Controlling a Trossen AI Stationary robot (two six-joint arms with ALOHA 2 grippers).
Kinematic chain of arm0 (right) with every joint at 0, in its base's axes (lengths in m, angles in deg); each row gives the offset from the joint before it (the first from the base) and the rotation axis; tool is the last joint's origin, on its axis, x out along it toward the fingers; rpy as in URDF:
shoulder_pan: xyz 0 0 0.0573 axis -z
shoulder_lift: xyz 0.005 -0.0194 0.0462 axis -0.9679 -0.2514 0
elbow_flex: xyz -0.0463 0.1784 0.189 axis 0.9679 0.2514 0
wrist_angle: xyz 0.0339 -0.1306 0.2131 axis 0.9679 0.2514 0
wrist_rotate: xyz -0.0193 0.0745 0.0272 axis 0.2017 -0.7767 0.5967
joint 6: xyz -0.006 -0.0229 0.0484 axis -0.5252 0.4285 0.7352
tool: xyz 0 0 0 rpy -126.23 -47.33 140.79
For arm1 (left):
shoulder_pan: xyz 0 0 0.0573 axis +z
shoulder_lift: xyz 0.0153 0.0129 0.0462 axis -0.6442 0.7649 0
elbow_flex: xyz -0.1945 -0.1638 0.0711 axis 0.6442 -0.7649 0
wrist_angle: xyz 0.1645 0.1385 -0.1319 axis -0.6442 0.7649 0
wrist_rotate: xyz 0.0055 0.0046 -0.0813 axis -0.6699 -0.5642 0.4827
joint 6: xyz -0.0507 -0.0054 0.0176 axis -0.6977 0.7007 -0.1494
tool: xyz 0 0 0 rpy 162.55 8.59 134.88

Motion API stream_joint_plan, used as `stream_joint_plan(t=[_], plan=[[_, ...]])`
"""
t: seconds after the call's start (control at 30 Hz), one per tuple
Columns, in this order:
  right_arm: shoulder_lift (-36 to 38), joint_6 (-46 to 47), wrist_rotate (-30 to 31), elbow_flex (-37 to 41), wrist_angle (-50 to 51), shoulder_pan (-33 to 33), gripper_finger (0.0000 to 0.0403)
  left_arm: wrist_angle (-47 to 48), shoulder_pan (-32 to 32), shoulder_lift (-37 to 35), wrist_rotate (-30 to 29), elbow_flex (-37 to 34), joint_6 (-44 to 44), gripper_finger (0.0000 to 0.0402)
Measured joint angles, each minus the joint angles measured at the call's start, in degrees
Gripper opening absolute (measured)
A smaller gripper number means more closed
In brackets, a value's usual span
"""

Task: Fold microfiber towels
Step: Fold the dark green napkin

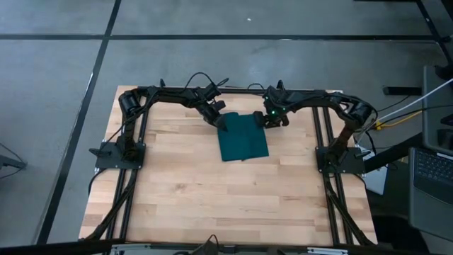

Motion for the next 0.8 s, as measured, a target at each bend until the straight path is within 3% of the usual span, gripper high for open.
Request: stream_joint_plan(t=[0.17, 0.37, 0.47, 0.6, 0.8], plan=[[-3.4, 3.4, -3.8, -0.2, -6.0, -1.8, 0.0214, -0.1, 0.1, 0.0, 0.0, 0.0, 0.3, 0.0207], [-4.0, 7.7, -3.9, 0.0, -11.5, -2.8, 0.0195, -0.1, 0.1, 0.0, 0.0, 0.0, 0.5, 0.0207], [-4.2, 8.1, -4.1, 0.0, -11.8, -2.8, 0.0147, -0.1, 0.1, 0.0, 0.0, 0.0, 0.5, 0.0207], [-4.4, 7.2, -4.3, 0.2, -12.1, -2.8, 0.0024, -0.1, 0.1, 0.0, 0.0, 0.0, 0.7, 0.0207], [-4.3, 7.9, -6.3, -1.4, -11.7, -2.7, 0.0007, -0.2, 0.2, 0.0, 0.0, 0.0, 1.0, 0.0207]])
